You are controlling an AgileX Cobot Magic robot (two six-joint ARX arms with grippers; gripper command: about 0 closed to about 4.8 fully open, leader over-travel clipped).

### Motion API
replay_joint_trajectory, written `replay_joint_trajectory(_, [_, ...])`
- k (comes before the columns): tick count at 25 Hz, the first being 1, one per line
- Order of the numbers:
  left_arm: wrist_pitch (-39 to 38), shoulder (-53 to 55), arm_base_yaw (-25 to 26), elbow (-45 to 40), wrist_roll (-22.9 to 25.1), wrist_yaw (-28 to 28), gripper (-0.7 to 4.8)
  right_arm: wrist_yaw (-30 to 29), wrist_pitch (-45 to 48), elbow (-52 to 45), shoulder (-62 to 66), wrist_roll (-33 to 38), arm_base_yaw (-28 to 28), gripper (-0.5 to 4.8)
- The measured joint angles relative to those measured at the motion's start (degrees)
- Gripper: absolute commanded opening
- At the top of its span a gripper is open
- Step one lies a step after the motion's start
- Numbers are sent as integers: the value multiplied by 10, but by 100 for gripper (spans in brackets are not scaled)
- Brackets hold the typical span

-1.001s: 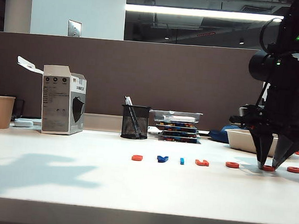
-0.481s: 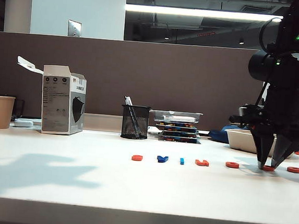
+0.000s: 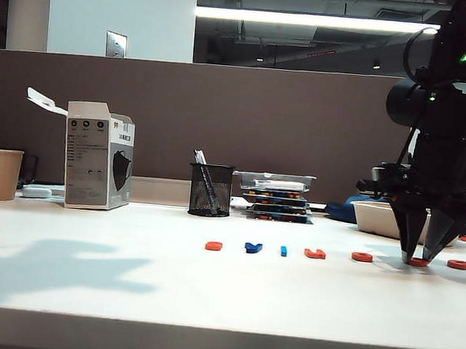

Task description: Select the appropriate letters from the row of letter magnets placed on the table to arrange into the word "cool".

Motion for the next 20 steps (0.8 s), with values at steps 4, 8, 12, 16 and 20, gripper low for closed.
replay_joint_trajectory(4, [0, 0, 0, 0, 0, 0, -3, 0, -33, 39, -3, 0, 0, 94])
replay_joint_trajectory(8, [0, 0, 0, 0, 0, 0, -3, 0, -48, 50, -13, 0, 1, 94])
replay_joint_trajectory(12, [0, 0, 0, 0, 0, 0, -3, 0, -73, 49, -36, 0, 6, 94])
replay_joint_trajectory(16, [0, 0, 0, 0, 0, 0, -3, -4, -101, 50, -83, 13, 20, 94])
replay_joint_trajectory(20, [0, 0, 0, 0, 0, 0, -3, -10, -133, 50, -122, 53, 45, 94])
